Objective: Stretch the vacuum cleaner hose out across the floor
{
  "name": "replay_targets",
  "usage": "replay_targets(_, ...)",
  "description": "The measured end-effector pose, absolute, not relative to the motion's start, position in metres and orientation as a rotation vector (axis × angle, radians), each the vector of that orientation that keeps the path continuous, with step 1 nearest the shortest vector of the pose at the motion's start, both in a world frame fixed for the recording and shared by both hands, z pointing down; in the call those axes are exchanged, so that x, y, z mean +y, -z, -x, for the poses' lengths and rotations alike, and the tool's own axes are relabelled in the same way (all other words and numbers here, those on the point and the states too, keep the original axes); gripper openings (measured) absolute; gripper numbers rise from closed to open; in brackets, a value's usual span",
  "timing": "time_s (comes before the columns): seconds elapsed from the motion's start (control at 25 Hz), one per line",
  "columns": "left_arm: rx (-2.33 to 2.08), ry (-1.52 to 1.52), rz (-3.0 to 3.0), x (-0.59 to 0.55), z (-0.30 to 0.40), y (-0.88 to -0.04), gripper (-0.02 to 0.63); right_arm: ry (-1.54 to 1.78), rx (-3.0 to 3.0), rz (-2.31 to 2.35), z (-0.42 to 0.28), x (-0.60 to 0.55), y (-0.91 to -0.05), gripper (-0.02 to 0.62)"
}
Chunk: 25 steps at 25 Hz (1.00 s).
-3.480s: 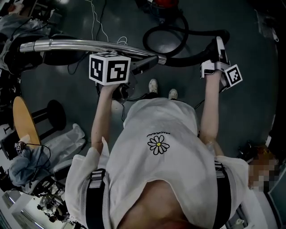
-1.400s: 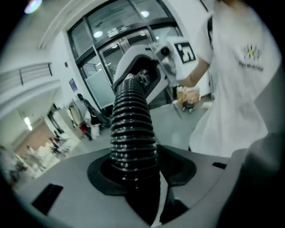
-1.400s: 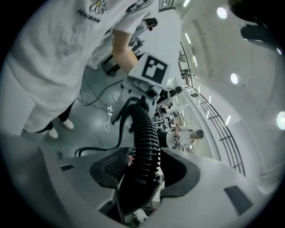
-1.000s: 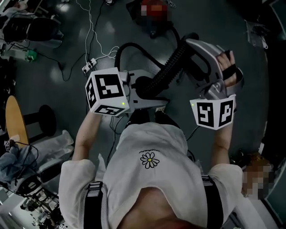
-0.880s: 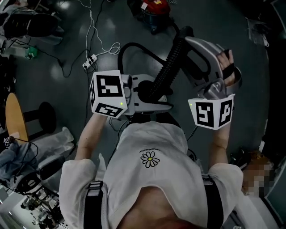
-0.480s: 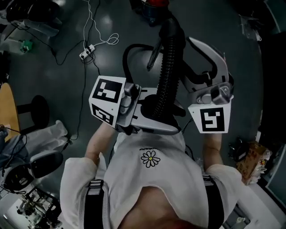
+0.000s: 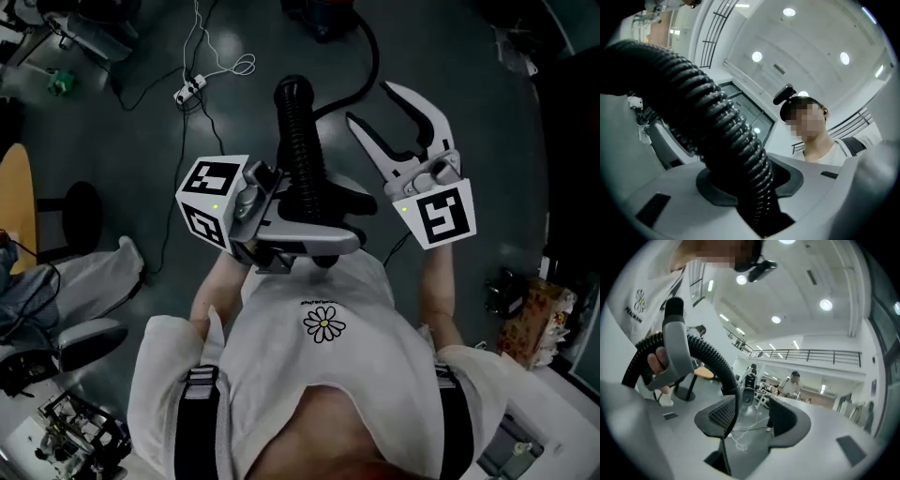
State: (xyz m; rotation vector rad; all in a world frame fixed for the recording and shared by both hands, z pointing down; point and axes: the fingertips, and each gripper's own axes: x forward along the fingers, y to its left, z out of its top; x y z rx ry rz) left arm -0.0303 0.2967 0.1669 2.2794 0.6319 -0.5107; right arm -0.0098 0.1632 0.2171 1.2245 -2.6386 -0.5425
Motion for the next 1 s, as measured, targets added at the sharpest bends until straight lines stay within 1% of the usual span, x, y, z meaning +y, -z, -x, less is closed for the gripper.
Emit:
replay_targets(0.2,0.573,0.452,-2.303,0.369,0.023,-0.167,0.155,-0.05,-2.856,-1.136,-0.023,0.262,-0.287,0.238)
replay_targets(0.32,0.557,0.373,-2.296,0.413,0.021,-0.175,0.152,-0.22,-2.828,-1.099,-0.025,0.315,-0.337,0.238)
replay_targets(0.4,0.549,0.319,-2.296,0.447,0.021,-0.181,0.141,-0.308,-2.782,-1.083,-0.012,0.345,-0.369,0.238)
replay_targets(0.56,0.569,0.193,-2.343,0.514,0.018,-0.188,0.138,-0.391,-2.641,-0.989,0.015,0.39,-0.439,0.239)
replay_targets(0.72,0.647,0.047,-2.405,0.561,0.015,-0.195,0.137,-0.353,-2.443,-0.937,0.031,0.382,-0.509,0.239)
replay_targets(0.84,0.724,-0.03,-2.436,0.596,0.016,-0.194,0.137,-0.347,-2.345,-0.98,0.038,0.361,-0.534,0.239)
replay_targets(0.96,0.742,-0.068,-2.455,0.631,0.019,-0.193,0.137,-0.47,-2.289,-0.916,0.05,0.37,-0.547,0.237)
replay_targets(1.0,0.709,-0.084,-2.474,0.637,0.023,-0.198,0.138,-0.488,-2.285,-0.913,0.055,0.376,-0.545,0.217)
